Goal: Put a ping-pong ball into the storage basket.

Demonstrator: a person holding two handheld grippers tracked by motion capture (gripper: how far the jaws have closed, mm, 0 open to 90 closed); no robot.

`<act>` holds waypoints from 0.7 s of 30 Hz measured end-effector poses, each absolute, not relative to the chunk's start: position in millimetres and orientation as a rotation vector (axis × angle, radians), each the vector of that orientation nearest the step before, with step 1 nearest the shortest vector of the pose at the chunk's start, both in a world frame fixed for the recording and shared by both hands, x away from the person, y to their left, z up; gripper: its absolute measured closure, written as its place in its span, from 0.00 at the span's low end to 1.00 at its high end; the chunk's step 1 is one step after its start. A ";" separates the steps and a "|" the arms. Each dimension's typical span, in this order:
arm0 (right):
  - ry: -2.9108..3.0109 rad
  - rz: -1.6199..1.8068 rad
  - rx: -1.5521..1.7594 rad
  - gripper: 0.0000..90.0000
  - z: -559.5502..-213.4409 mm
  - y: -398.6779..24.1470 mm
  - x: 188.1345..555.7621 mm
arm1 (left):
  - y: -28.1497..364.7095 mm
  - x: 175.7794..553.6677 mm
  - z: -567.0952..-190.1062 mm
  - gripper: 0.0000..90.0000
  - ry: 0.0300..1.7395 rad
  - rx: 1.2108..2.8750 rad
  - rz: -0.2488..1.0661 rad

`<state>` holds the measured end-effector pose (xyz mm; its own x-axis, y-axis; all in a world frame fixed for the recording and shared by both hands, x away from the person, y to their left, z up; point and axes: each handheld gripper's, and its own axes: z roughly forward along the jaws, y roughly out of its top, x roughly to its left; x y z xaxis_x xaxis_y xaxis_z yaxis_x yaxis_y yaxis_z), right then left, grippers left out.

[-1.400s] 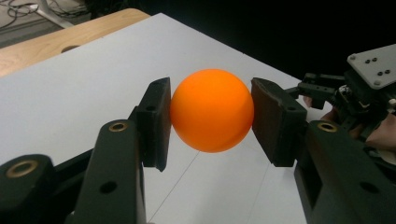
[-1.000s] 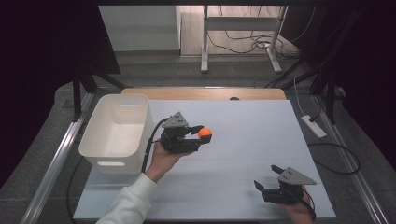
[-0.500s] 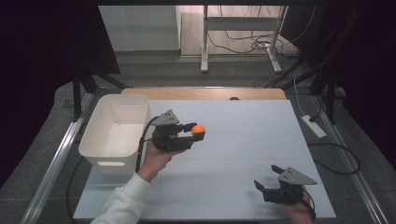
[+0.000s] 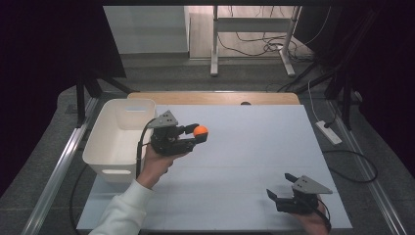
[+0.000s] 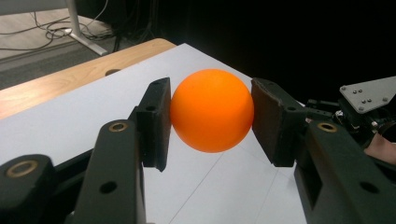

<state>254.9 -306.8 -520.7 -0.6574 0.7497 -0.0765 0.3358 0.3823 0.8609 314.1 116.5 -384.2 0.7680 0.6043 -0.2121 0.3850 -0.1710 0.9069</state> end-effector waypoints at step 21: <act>2.187 1.206 0.935 0.13 -520.5 -307.1 254.7 | 136.4 313.5 -373.9 0.56 0.800 1.748 0.286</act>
